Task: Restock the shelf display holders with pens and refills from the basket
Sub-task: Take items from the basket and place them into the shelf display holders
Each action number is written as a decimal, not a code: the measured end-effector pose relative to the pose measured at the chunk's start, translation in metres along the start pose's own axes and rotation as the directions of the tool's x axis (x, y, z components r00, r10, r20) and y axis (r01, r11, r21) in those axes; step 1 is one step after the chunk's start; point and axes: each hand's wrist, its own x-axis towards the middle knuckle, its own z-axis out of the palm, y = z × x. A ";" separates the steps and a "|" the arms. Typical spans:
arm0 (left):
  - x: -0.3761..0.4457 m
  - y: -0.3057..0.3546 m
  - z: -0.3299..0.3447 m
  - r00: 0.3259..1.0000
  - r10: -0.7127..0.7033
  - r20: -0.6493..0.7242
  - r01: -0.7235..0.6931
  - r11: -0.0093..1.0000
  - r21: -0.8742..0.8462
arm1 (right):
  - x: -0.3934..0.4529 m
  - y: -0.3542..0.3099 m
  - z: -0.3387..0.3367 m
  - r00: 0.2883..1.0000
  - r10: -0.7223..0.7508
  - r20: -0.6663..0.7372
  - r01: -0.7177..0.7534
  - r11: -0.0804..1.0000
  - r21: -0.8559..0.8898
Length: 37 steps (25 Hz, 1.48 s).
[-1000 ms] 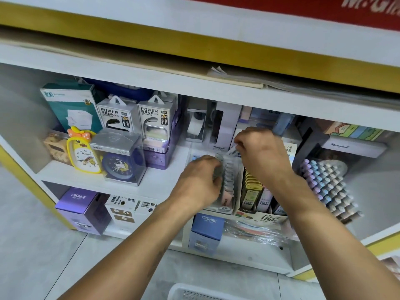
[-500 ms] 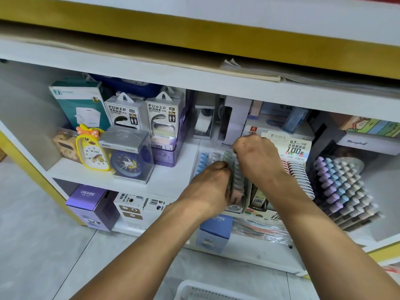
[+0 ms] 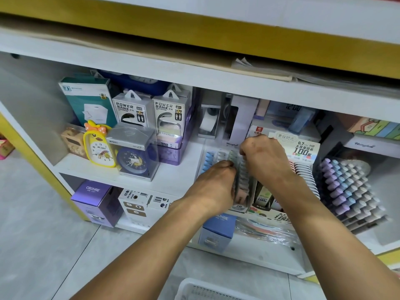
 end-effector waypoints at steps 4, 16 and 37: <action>-0.001 0.000 -0.001 1.000 0.006 -0.001 -0.006 1.000 -0.011 | -0.002 -0.003 0.004 0.999 -0.049 0.001 0.049 0.999 0.003; -0.001 0.004 -0.001 1.000 -0.018 0.019 0.018 1.000 -0.018 | -0.007 -0.007 0.008 0.989 -0.148 0.028 0.146 0.988 0.060; 0.033 0.005 0.040 0.999 -0.020 0.037 0.007 0.946 0.323 | -0.076 0.059 -0.019 0.957 0.230 -0.174 -0.071 0.772 0.631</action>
